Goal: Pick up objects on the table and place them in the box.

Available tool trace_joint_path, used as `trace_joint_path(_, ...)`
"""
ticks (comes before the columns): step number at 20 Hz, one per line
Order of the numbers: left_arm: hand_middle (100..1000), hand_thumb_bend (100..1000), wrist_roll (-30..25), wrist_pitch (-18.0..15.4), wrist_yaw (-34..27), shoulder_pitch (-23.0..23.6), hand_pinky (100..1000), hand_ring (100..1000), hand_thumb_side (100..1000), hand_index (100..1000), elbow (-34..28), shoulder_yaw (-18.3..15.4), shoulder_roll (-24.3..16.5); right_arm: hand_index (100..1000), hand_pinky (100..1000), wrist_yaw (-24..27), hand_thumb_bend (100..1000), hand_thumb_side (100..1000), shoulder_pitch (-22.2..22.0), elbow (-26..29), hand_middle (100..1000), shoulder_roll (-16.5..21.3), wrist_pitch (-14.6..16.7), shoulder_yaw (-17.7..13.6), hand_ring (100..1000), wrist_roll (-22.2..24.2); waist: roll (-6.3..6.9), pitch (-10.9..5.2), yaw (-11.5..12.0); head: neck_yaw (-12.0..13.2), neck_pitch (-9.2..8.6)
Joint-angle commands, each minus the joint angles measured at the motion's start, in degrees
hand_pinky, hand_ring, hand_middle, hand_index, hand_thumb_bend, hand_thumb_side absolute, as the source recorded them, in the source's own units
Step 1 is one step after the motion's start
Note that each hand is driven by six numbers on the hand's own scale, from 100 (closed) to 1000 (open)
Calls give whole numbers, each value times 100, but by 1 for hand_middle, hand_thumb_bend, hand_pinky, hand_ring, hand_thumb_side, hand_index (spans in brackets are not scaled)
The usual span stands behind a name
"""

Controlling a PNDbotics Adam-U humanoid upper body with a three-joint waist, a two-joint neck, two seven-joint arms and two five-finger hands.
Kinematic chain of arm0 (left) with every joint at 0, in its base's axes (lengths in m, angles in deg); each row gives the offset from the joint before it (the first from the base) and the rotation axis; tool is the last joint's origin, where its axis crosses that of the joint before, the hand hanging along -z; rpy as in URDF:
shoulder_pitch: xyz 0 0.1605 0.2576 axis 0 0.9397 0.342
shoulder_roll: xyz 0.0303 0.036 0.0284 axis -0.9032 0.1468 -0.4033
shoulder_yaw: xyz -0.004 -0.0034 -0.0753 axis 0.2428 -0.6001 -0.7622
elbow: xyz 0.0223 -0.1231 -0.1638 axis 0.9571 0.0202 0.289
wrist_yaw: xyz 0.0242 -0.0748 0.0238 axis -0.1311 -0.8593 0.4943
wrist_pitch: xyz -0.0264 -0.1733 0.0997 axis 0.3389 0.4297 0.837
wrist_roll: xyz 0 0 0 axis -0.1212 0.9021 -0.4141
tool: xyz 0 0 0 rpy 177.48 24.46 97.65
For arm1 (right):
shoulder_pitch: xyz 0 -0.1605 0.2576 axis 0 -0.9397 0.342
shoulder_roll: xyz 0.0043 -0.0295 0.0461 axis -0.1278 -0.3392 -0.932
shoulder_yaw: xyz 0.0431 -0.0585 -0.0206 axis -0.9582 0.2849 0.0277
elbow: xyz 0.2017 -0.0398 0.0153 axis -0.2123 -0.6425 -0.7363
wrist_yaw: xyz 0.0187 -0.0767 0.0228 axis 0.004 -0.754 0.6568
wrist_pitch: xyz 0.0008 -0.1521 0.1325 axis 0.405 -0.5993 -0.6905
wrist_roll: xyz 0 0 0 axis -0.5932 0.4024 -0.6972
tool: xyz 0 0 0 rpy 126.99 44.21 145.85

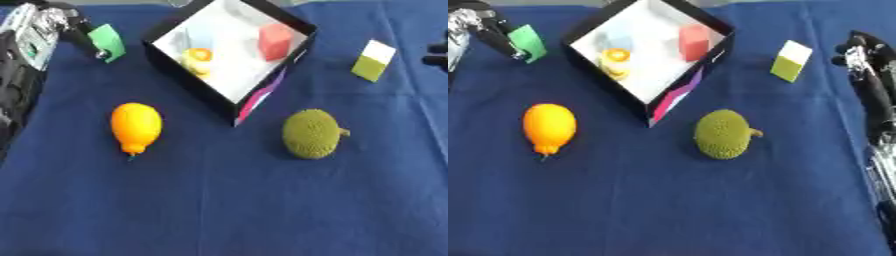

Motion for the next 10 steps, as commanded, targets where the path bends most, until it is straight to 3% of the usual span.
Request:
trace_joint_path(1, 783, 345, 33, 77, 64, -118, 861, 885, 155, 727, -52, -45, -103, 860, 981, 21, 100, 704, 84, 97, 715, 86, 7, -24, 762, 11, -90, -38, -13, 19, -43)
trace_joint_path(3, 771, 332, 74, 106, 37, -115, 857, 876, 155, 707, -52, -53, -88, 860, 981, 22, 100, 704, 85, 97, 716, 87, 5, -21, 762, 15, -92, -36, -16, 22, -44)
trace_joint_path(4, 750, 297, 99, 123, 16, -115, 847, 857, 100, 666, -50, -56, -82, 860, 981, 22, 100, 705, 86, 96, 716, 87, 4, -21, 762, 15, -93, -35, -18, 23, -41)
trace_joint_path(10, 688, 242, 279, 203, -149, -216, 828, 813, 100, 564, -165, -31, -102, 860, 982, 17, 100, 704, 74, 92, 716, 95, 4, -28, 762, 12, -87, -45, -9, 28, -7)
